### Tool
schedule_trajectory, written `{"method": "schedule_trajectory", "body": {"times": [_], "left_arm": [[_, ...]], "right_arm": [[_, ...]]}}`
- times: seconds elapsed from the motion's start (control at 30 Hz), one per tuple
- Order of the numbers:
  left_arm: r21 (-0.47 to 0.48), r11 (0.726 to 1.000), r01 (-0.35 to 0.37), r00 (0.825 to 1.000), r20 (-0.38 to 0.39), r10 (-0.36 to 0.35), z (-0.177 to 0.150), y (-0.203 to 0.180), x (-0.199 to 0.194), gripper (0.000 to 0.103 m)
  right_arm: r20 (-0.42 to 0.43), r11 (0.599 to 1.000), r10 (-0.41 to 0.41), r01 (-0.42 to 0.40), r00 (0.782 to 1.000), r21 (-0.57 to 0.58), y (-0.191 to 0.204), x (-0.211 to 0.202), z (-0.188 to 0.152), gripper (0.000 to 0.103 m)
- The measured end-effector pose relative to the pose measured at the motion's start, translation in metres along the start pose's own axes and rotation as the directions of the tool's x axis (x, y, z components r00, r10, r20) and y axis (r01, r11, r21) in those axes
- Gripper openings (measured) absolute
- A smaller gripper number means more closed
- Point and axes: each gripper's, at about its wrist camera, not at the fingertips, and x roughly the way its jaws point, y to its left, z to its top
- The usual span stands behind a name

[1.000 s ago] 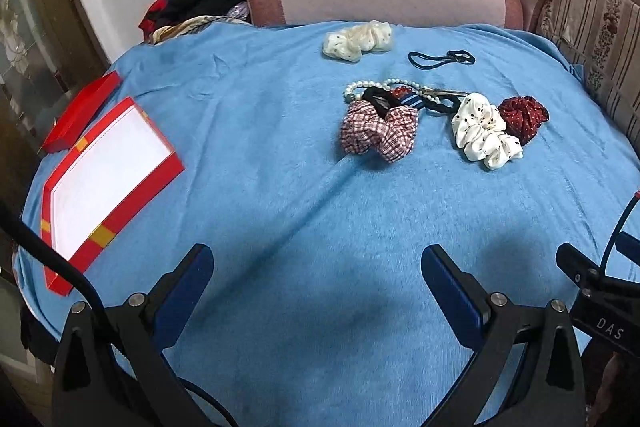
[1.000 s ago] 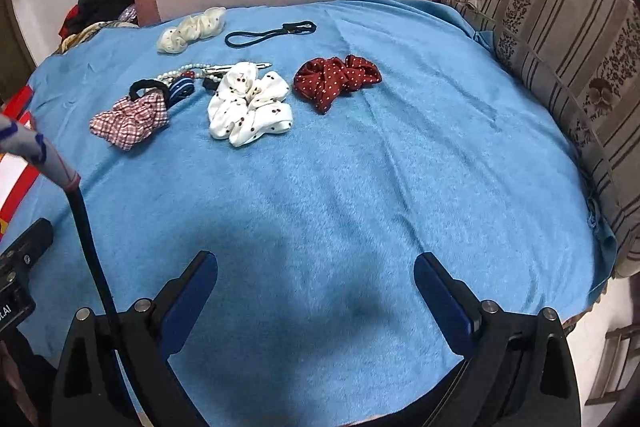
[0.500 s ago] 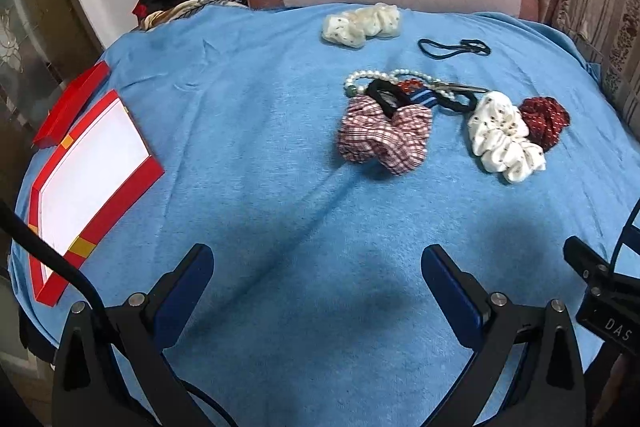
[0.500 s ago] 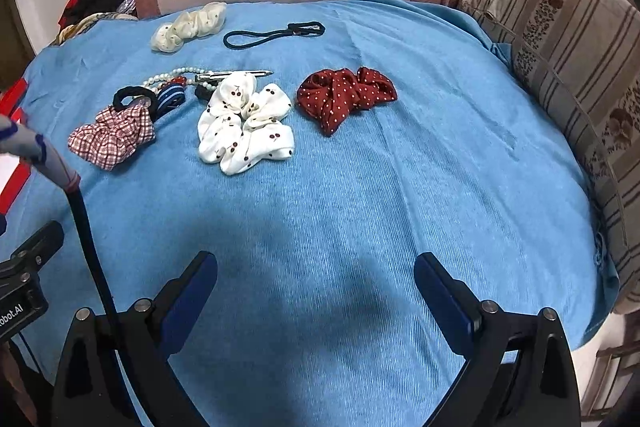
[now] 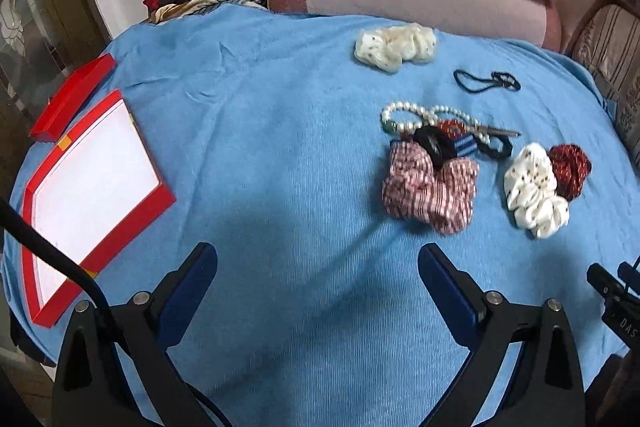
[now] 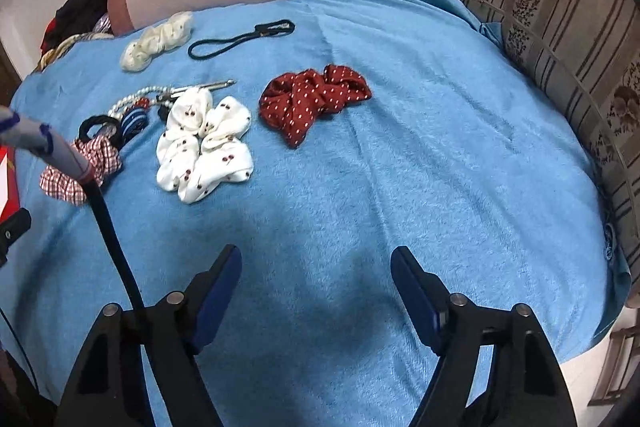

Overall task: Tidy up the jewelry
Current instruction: 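Grasp the plaid scrunchie with the left tool while the right grasps the white scrunchie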

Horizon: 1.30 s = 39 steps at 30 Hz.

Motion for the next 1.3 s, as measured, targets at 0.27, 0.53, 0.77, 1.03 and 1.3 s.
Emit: {"method": "schedule_trajectory", "body": {"times": [0.27, 0.53, 0.77, 1.03, 1.3], "left_arm": [[-0.011, 0.999, 0.051, 0.999, -0.009, -0.051, 0.018, 0.004, 0.012, 0.1], [-0.024, 0.992, 0.121, 0.992, -0.04, -0.122, 0.034, -0.004, 0.039, 0.1], [-0.058, 0.961, 0.271, 0.962, -0.018, -0.273, 0.038, -0.005, 0.044, 0.1], [-0.075, 0.898, 0.434, 0.899, -0.022, -0.437, 0.041, -0.014, 0.052, 0.1], [-0.062, 0.898, 0.437, 0.884, -0.157, -0.441, 0.039, -0.044, 0.079, 0.035]], "right_arm": [[0.038, 0.997, 0.079, -0.08, 0.996, 0.01, 0.005, 0.003, 0.023, 0.076], [0.054, 0.986, 0.164, -0.163, 0.985, -0.019, 0.029, 0.021, 0.045, 0.076], [0.016, 0.979, 0.204, -0.204, 0.979, -0.017, 0.037, 0.048, 0.054, 0.076], [-0.014, 0.965, 0.262, -0.262, 0.965, 0.02, 0.035, 0.067, 0.054, 0.076], [-0.005, 0.964, 0.265, -0.265, 0.964, 0.001, 0.043, 0.069, 0.053, 0.066]]}}
